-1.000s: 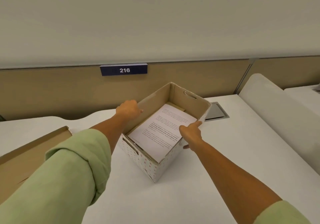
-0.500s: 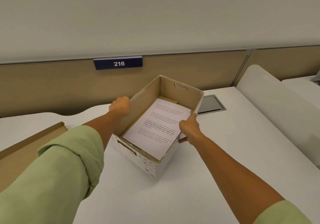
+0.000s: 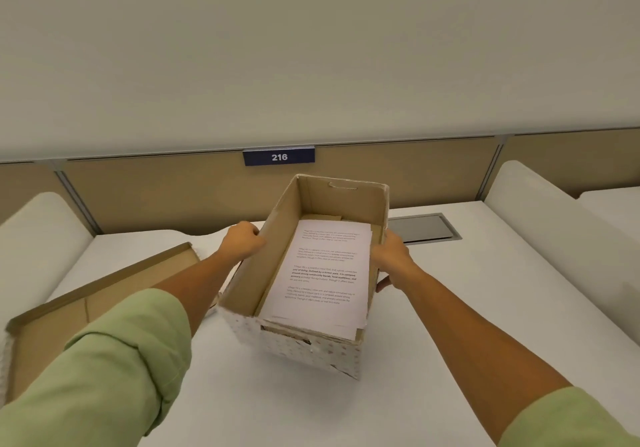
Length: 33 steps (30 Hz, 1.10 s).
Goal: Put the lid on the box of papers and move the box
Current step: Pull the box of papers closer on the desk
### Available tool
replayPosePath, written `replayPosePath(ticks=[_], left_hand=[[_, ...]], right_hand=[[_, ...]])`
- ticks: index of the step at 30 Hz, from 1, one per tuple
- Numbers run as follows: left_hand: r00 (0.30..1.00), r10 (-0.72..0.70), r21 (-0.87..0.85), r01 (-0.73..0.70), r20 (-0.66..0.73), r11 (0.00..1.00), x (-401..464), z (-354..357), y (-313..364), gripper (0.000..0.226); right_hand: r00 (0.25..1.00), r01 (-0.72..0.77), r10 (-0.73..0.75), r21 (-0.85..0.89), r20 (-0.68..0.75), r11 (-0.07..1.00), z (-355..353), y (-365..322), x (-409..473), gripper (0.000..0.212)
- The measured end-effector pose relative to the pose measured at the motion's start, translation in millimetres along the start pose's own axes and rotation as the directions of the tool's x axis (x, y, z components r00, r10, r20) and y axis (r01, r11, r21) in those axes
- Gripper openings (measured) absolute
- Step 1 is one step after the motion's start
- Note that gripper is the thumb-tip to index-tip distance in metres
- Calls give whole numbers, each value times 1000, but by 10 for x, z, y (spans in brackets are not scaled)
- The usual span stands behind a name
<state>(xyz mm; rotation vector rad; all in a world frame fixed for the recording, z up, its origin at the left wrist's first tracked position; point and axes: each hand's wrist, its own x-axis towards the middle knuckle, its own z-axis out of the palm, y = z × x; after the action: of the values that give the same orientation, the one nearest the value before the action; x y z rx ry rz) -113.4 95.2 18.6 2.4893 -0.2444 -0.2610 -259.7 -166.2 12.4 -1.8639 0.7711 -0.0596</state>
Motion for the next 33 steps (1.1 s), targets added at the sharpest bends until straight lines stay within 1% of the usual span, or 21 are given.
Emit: replayPosePath(ticks=[3,7,11,13,15,19,29,33], left_hand=[[1000,-24,-13,24,-20,1000,-318,-15,-75,16],[995,-69,-12,68,-78,998,-699,12,-202,16],[984,-116,4,117,-132,993,-1056,46,-295,19],[979,-138,-14,138,-153,990,-1202,73,-345,19],[974,-160,-41,155,-163,987,-1342,110,-398,17],[970,-188,-34,185,-153,982,-1620,227,-468,18],[968,-238,-2,238,-79,971,-2114,645,-601,14],[964,-254,21,257,-79,966,-2209,784,-663,12]], right_hand=[[996,57,-57,1,68,998,-100,11,-173,28],[981,101,-99,-1,168,995,-196,75,-358,32],[970,124,-113,-38,214,992,-228,169,-478,37],[965,137,-119,-61,233,989,-239,220,-549,37],[960,136,-115,-66,257,989,-246,293,-617,42],[953,128,-98,-88,285,988,-247,477,-701,53],[944,95,-56,-105,326,990,-226,1082,-916,48],[941,88,-43,-120,336,989,-216,1198,-962,51]])
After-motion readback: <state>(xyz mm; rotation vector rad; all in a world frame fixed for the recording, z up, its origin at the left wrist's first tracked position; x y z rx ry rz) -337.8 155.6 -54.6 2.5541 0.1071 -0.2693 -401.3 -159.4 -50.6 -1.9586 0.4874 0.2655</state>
